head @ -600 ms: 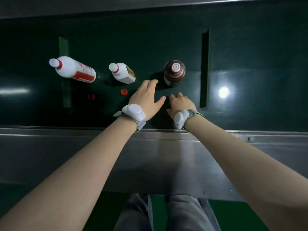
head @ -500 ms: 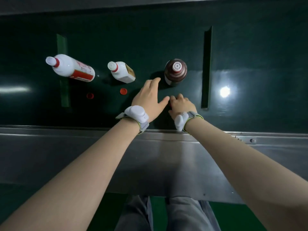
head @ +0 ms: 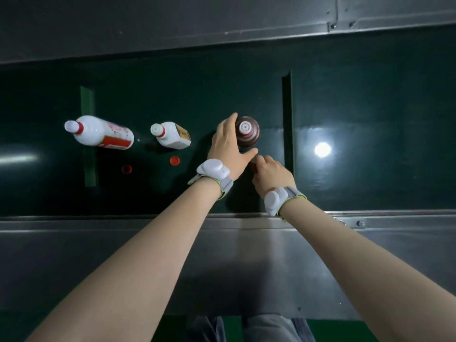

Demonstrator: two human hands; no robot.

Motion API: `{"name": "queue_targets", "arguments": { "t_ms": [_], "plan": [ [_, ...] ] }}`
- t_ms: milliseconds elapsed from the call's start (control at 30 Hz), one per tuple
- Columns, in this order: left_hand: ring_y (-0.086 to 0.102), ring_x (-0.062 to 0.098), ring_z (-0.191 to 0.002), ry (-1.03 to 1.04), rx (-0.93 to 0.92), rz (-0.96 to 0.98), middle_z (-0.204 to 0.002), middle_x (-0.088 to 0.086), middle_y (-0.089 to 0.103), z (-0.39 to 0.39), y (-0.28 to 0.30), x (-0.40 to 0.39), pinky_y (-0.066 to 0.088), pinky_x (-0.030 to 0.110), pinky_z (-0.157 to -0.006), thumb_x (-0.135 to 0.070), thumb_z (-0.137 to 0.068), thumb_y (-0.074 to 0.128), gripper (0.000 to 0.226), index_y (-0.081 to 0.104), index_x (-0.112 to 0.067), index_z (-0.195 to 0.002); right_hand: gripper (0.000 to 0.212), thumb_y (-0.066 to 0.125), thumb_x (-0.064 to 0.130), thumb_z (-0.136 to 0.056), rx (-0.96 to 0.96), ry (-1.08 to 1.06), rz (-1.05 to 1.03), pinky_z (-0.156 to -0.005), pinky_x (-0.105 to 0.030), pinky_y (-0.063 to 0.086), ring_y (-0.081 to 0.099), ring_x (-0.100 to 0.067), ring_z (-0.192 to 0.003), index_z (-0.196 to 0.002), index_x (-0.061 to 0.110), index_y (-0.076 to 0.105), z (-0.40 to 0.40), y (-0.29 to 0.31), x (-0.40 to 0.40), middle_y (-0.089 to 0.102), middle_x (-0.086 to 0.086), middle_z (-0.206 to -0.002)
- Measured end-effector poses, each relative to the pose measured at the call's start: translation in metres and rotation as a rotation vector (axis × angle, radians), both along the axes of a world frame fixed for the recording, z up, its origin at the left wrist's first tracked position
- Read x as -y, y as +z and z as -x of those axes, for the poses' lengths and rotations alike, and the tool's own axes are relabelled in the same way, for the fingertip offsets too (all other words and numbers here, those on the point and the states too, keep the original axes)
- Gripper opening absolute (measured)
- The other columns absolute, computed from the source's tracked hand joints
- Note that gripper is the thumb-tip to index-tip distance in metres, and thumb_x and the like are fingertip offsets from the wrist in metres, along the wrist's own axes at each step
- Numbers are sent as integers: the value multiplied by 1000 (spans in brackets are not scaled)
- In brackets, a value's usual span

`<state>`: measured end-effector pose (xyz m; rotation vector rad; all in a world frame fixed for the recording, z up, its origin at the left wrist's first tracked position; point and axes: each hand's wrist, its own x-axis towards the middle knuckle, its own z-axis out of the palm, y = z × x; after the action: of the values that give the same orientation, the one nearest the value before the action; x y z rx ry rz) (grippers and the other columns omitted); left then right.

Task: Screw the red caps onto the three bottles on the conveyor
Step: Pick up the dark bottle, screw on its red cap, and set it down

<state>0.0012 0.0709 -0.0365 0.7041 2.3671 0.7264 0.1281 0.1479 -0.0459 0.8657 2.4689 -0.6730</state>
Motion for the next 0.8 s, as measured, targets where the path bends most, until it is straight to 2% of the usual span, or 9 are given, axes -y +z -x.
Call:
{"name": "queue_targets", "arguments": {
  "t_ms": [133, 233, 333, 433, 567, 700, 800],
  "plan": [
    [39, 37, -147, -21, -4, 40, -164, 8, 42, 2, -6, -11, 39, 47, -116, -28, -77, 95, 107, 33, -23, -164, 17, 54, 15, -99, -71, -44, -37, -66, -43, 50, 60, -39, -96, -114, 7, 57, -5, 26, -15, 57, -15, -112],
    [49, 34, -135, 0, -38, 36, -147, 4, 55, 3, -4, -16, 46, 41, -104, -30, -73, 97, 92, 45, -23, -149, 13, 54, 13, -99, -98, -58, -45, -71, -47, 54, 57, -39, -95, -109, 5, 58, -6, 46, -23, 54, -16, -113],
    [55, 29, -125, -11, -69, 28, -134, 0, 61, 1, 6, -10, 42, 32, -89, -34, -70, 97, 83, 46, -28, -135, 14, 54, 14, -100, -117, -76, -38, -74, -48, 55, 58, -38, -94, -110, 6, 58, -6, 64, -26, 54, -15, -115],
    [58, 26, -118, -11, -91, 24, -127, -4, 63, -1, 27, 3, 41, 30, -85, -39, -67, 97, 81, 45, -32, -129, 14, 53, 15, -102, -170, -91, -46, -71, -46, 54, 60, -38, -93, -111, 7, 59, -2, 87, -22, 57, -14, -116],
    [62, 26, -115, 15, -95, -2, -129, -4, 63, -2, 63, 37, 49, 34, -87, -42, -68, 96, 83, 44, -33, -133, 15, 54, 20, -103, -246, -60, -26, -70, -45, 55, 62, -36, -95, -112, 9, 60, 6, 127, -4, 61, -10, -114],
    [64, 20, -111, 61, -108, -18, -129, -13, 63, 7, 112, 80, 45, 28, -81, -56, -68, 92, 82, 47, -40, -134, 19, 56, 24, -103, -297, 10, -60, -68, -45, 55, 63, -36, -93, -114, 10, 63, 11, 176, 26, 60, -10, -117],
    [63, 17, -115, 57, -191, -80, -135, -12, 62, 18, 162, 110, 42, 24, -84, -67, -69, 87, 89, 46, -42, -143, 33, 59, 28, -103, -400, 20, -59, -70, -45, 57, 65, -35, -97, -133, 14, 60, 15, 225, 45, 60, -7, -125]
  ]
}}
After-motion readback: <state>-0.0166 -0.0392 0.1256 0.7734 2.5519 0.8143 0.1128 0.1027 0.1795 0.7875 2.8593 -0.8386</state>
